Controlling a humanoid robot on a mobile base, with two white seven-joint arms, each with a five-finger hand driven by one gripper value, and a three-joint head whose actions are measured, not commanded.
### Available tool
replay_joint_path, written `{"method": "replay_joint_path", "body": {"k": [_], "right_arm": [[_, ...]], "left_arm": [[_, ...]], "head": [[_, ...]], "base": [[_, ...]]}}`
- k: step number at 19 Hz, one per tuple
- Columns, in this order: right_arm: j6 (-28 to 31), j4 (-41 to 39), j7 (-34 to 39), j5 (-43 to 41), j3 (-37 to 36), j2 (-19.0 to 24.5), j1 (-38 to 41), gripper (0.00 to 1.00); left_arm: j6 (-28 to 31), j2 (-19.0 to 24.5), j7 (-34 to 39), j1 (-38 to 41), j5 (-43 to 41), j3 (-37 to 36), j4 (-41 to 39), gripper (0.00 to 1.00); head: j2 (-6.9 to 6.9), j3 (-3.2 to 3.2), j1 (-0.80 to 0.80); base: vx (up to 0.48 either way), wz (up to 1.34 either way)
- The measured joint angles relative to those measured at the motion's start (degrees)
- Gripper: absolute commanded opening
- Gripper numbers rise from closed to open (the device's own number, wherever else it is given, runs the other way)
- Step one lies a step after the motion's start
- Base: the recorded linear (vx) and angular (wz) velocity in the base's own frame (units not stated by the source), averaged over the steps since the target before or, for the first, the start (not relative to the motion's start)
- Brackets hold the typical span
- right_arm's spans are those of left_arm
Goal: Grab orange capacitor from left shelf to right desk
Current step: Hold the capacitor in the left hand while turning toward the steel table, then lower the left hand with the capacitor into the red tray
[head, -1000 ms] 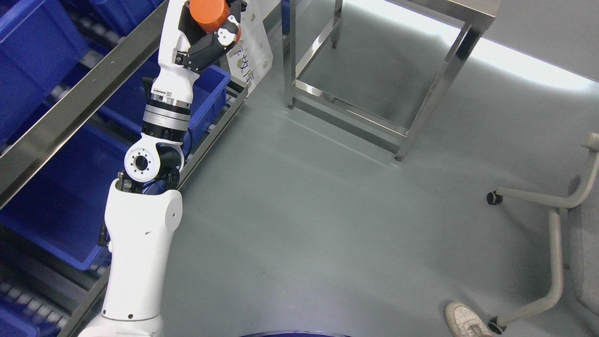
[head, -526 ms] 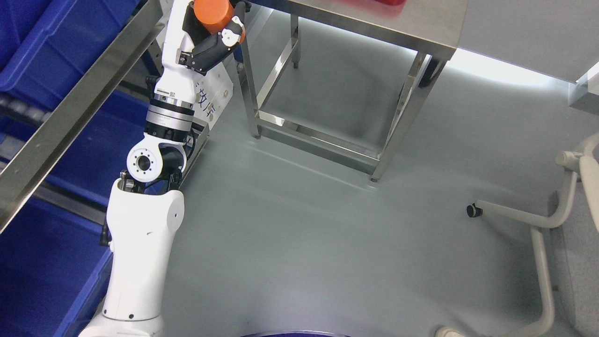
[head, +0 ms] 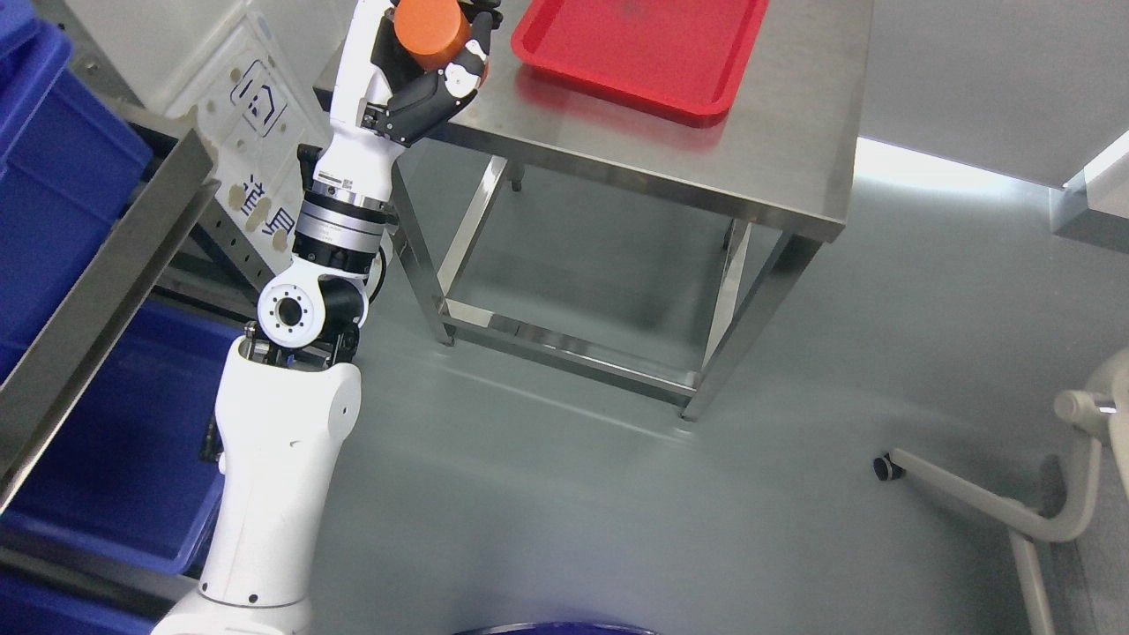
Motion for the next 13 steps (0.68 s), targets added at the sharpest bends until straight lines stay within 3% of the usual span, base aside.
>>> {"method": "replay_joint_path", "body": {"k": [7,13], "right_arm": [[0.00,0.00,0.28,0.00,0.00,0.00,-0.01,1.00],[0.00,0.00,0.06,0.00,0.00,0.00,0.00,1.00]], "left_arm": [[2.84,0.00,0.83,0.14,-0.09,-4.38,0.19,0.03],[5.51,0.00,1.35,0.00,-0.99,-10.32,2.04,0.04]], "head": [[0.00,0.00,0.00],[0.00,0.00,0.00]], "base": [[0.391,0.01],[0.267,-0.12]]}}
